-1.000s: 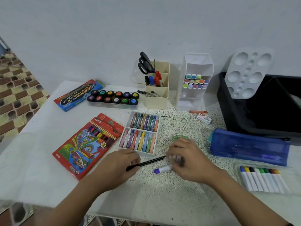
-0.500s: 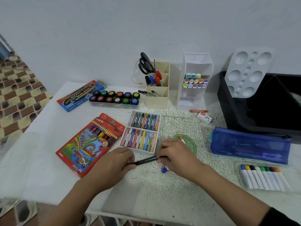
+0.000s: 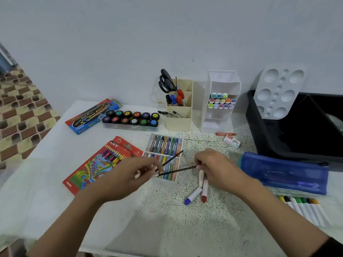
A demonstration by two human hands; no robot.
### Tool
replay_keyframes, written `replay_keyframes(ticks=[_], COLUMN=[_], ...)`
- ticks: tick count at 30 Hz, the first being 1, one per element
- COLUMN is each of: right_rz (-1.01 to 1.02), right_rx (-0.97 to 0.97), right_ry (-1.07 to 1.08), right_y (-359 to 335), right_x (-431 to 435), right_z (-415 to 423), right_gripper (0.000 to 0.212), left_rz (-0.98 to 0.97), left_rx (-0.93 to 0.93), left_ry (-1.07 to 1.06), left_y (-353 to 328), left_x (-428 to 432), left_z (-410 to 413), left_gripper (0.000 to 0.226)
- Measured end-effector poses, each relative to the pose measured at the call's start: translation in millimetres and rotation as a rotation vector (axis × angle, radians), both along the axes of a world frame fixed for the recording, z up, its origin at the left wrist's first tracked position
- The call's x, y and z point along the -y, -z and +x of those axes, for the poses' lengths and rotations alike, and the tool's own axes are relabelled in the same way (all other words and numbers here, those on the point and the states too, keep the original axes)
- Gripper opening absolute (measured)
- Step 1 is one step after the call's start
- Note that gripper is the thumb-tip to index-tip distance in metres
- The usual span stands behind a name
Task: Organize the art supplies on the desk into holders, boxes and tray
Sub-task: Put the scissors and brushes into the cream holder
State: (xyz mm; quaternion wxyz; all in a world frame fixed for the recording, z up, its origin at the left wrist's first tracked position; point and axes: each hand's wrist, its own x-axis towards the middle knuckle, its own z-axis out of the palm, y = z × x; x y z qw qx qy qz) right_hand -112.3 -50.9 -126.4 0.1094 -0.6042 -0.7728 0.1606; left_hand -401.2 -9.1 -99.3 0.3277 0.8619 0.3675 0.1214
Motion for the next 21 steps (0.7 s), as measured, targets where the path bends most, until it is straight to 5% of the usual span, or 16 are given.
replay_keyframes(ticks=[6,12,18,21], right_rz=[0.031,0.060,0.189,0.317], right_rx=[-0.025,-0.368,-0.541,-0.595], right_ry=[0.169,0.310,0.345,0.356], right_y=[-24.9,-47.0,-84.8,-97.1], right_x=[-8.8,-26.4,-71.2,-99.6], right_z=[25.0,19.7,-6.2,-15.9], right_gripper=[0.041,0.031,0.032,0.015], left_rz=[-0.079,-0.215,-0.005,0.155], left_rx=[0.250,0.555,0.668,0.693], left_ry=[-0.185,-0.227,-0.279,-0.268], left_y=[-24.7,-56.4,-84.6,-96.0], left_x=[-22.5,-34.9,-72.2,-99.0], left_z=[17.6,37.8,68.3,83.5], left_gripper=[0.024,0.027,0.010,0.013])
